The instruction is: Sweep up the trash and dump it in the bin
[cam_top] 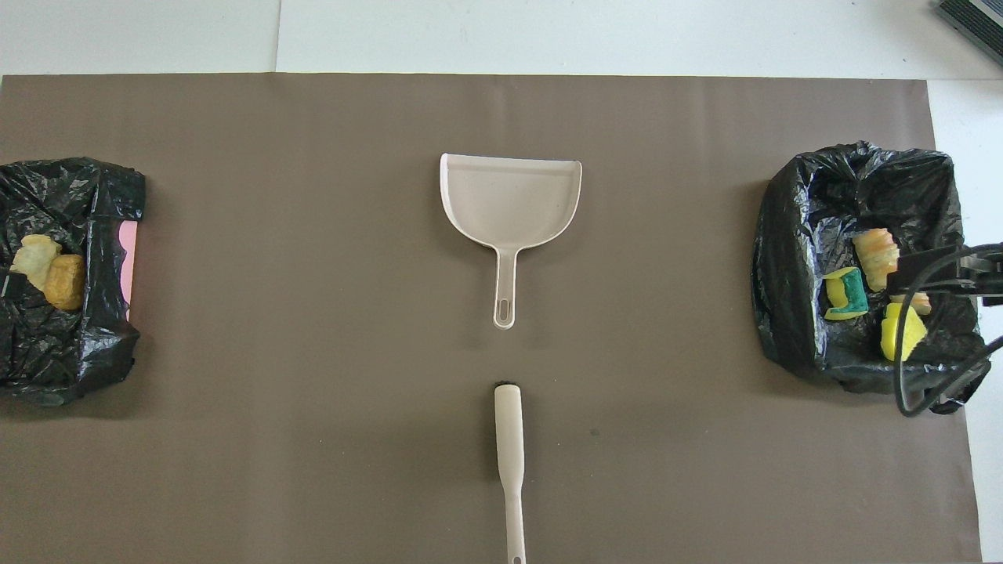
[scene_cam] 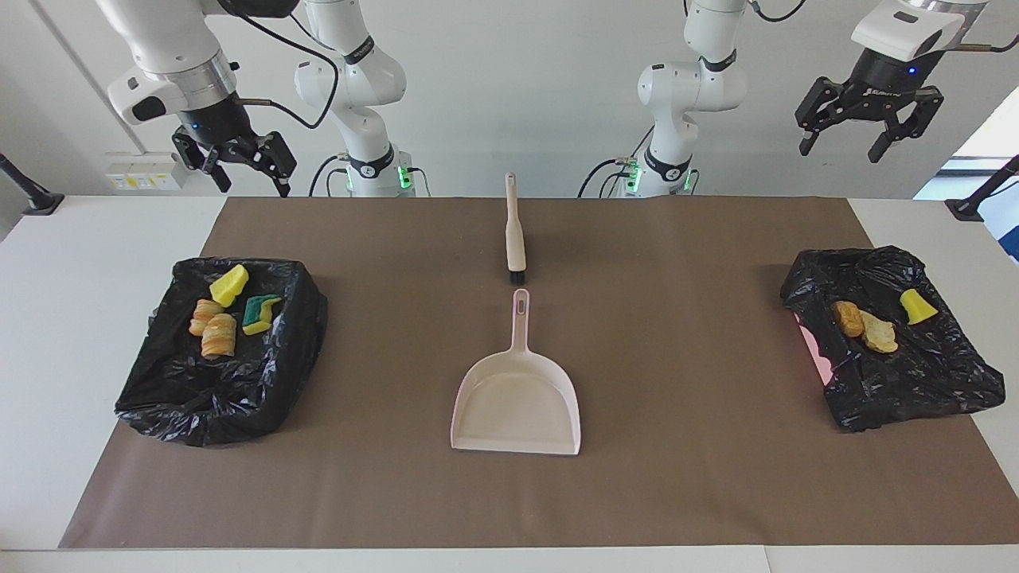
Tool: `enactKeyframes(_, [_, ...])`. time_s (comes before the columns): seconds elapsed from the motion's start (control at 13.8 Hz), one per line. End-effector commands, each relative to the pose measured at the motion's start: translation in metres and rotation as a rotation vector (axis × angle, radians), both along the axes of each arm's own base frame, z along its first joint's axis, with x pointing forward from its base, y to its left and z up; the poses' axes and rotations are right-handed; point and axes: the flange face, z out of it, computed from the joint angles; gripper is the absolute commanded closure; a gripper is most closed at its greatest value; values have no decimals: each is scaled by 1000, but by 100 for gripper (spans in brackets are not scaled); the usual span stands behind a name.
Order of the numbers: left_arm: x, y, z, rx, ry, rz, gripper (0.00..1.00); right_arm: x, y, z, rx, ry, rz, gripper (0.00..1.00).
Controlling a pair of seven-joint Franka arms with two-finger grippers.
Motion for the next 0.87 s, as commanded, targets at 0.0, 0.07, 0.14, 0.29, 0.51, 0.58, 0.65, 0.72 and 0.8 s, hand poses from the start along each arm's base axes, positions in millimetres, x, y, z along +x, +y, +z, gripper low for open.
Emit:
enactKeyframes(0.0, [-5, -8, 5, -8, 8, -11, 0, 0, -4, 2, 21, 8, -14, 0])
enactKeyframes(0.07, [-5, -7, 4, -7, 14, -7, 0, 0, -4, 1, 21, 11, -12, 0])
enactKeyframes(0.14, [-6, -11, 3, -6, 27, -14, 0, -1, -4, 1, 22, 11, -14, 0])
enactKeyframes(0.29, [-7, -10, 2, -5, 37, -13, 0, -1, -4, 1, 22, 11, -12, 0])
enactKeyframes(0.51, [-8, -7, 2, -6, 38, -5, 0, -1, -4, 1, 22, 11, -12, 0])
enactKeyframes(0.58, [-8, -7, 2, -6, 38, -5, 0, -1, -4, 1, 22, 11, -12, 0])
enactKeyframes(0.65, [-8, -6, 1, -6, 41, -4, 0, -1, -4, 1, 22, 11, -12, 0])
enactKeyframes(0.72, [-9, -2, 1, -6, 49, 4, 0, -1, -4, 1, 22, 11, -12, 0])
enactKeyframes(0.8, [-10, 0, 0, -6, 55, 7, 0, -1, -4, 1, 22, 11, -12, 0])
